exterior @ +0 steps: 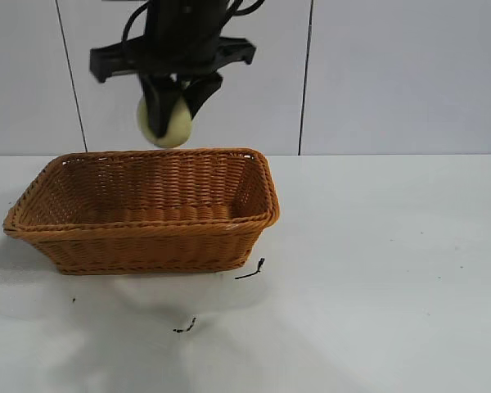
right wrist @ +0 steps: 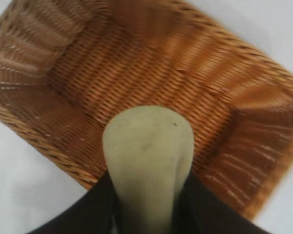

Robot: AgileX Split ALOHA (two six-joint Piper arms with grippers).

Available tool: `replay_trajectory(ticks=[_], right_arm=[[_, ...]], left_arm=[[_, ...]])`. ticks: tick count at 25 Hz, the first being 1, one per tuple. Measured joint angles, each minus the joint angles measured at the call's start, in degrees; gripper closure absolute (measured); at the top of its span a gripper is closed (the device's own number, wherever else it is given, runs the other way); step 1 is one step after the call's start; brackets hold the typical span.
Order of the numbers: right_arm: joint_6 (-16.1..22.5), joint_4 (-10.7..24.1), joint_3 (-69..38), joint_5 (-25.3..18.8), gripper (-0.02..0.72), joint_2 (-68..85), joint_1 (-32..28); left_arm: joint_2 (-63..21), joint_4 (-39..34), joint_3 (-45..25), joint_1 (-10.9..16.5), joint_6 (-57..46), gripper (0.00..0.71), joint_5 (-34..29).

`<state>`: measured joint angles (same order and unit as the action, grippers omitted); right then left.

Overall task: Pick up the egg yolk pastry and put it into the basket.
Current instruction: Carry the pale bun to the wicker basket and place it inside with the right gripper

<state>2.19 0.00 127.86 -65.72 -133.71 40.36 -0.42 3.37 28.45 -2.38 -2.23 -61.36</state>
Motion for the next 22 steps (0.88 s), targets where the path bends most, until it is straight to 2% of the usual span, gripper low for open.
replay_trajectory(ticks=[5,11,16,20,22], right_arm=[[0.6,0.8,0.1,4.9,0.51,-6.4,0.2],[1.6,1.4,0.1,7.6,0.503,-10.3,-0.6],[1.9,1.9,0.2,8.4,0.4,-10.3,-1.5],[1.9,1.9,0.2,7.2,0.359,-10.3,-1.7],[1.9,1.7,0.2,7.1,0.295,-10.3,-1.7]], left_arm=[[0.0,0.0,0.0,0.0,0.0,0.015,0.0],[0.0,0.0,0.0,0.0,0.0,0.015,0.0],[0.0,0.0,0.0,0.0,0.0,0.015,0.0],[0.0,0.0,0.0,0.0,0.0,0.015,0.0],[0.0,0.0,0.0,0.0,0.0,0.015,0.0]])
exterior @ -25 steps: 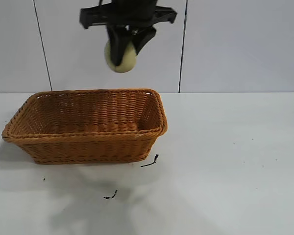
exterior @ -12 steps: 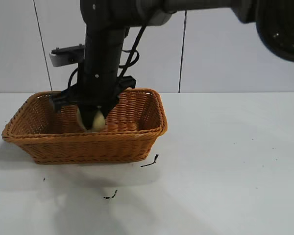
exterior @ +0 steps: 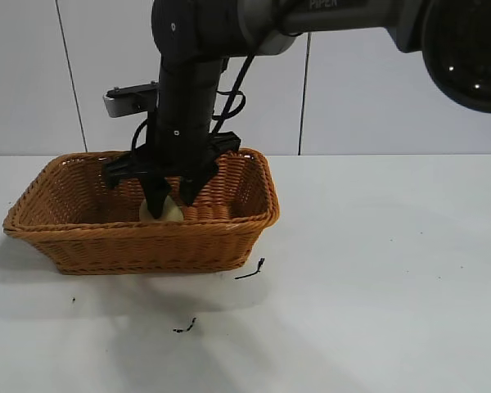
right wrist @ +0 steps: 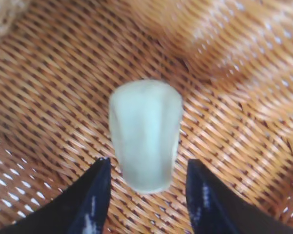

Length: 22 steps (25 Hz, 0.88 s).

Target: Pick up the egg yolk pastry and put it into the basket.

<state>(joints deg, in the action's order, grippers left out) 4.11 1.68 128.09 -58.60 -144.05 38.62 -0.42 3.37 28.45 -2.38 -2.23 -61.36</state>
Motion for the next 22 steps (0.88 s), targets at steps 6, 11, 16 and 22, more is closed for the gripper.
replay_trajectory(ticks=[6,11,16,22], right_arm=[[-0.4,-0.4,0.2,-2.7,0.031,1.6,0.0],[-0.5,-0.3,3.9,-4.9,0.015,5.0,-0.2],[-0.5,-0.4,10.3,-8.7,0.015,6.8,-3.8],[-0.7,-1.7,11.7,-10.7,0.015,6.8,-13.4]], left_arm=[[0.0,0.0,0.0,0.0,0.0,0.015,0.0],[0.0,0.0,0.0,0.0,0.0,0.015,0.0],[0.0,0.0,0.0,0.0,0.0,0.015,0.0],[0.0,0.0,0.0,0.0,0.0,0.015,0.0]])
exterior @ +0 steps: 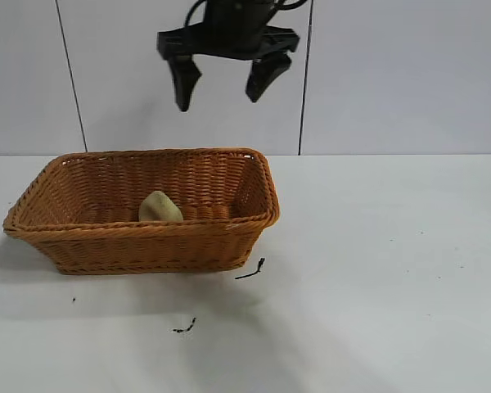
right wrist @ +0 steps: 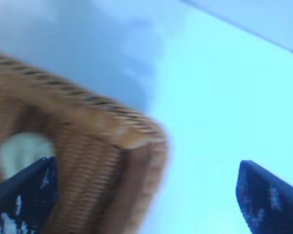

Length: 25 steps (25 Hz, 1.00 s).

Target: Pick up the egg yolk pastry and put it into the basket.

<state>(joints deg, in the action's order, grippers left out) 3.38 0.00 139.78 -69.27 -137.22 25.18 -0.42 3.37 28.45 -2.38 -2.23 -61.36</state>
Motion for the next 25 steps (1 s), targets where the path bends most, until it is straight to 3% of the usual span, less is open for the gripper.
replay_trajectory(ticks=[14,19,25], right_arm=[[-2.1,0.0,-0.1,-0.2,0.015,0.1,-19.8],[-3.4,0.4,-5.9,-0.2,0.015,4.1,-21.8],[-3.8,1.8,-20.5,-0.2,0.015,15.2,-21.9]], left_arm=[[0.0,0.0,0.0,0.0,0.0,0.015,0.0],[0.0,0.0,0.0,0.0,0.0,0.015,0.0],[0.0,0.0,0.0,0.0,0.0,0.015,0.0]])
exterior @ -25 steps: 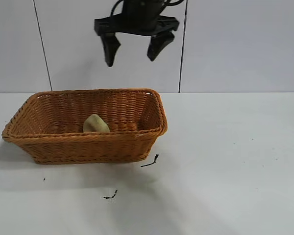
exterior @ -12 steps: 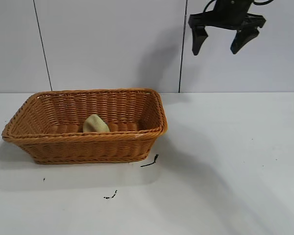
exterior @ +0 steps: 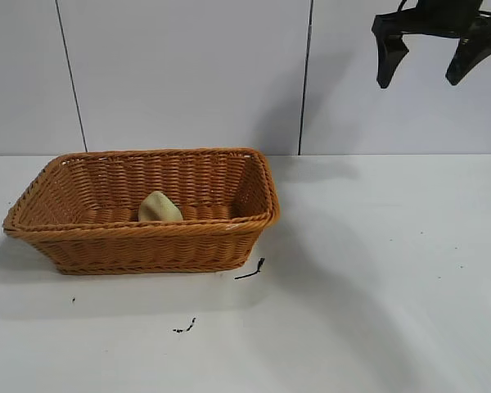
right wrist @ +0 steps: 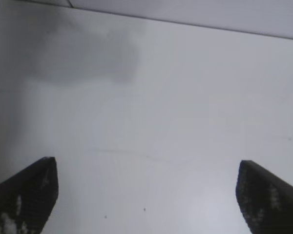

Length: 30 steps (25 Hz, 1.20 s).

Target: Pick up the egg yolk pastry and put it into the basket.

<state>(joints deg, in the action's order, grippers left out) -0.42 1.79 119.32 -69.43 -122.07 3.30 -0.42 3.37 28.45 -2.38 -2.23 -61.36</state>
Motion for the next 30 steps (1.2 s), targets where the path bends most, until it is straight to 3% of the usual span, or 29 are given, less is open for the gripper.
replay_trajectory(ticks=[16,24,30], right_arm=[[0.0,-1.5,-49.9,-0.1,0.015,39.6,0.0],[0.0,-1.8,-68.5,-0.3,0.015,59.1,0.0],[-0.5,-1.8,-80.1,4.8,0.015,76.3,0.0]], left_arm=[[0.0,0.0,0.0,0.0,0.0,0.015,0.0],[0.0,0.0,0.0,0.0,0.0,0.015,0.0],[0.0,0.0,0.0,0.0,0.0,0.015,0.0]])
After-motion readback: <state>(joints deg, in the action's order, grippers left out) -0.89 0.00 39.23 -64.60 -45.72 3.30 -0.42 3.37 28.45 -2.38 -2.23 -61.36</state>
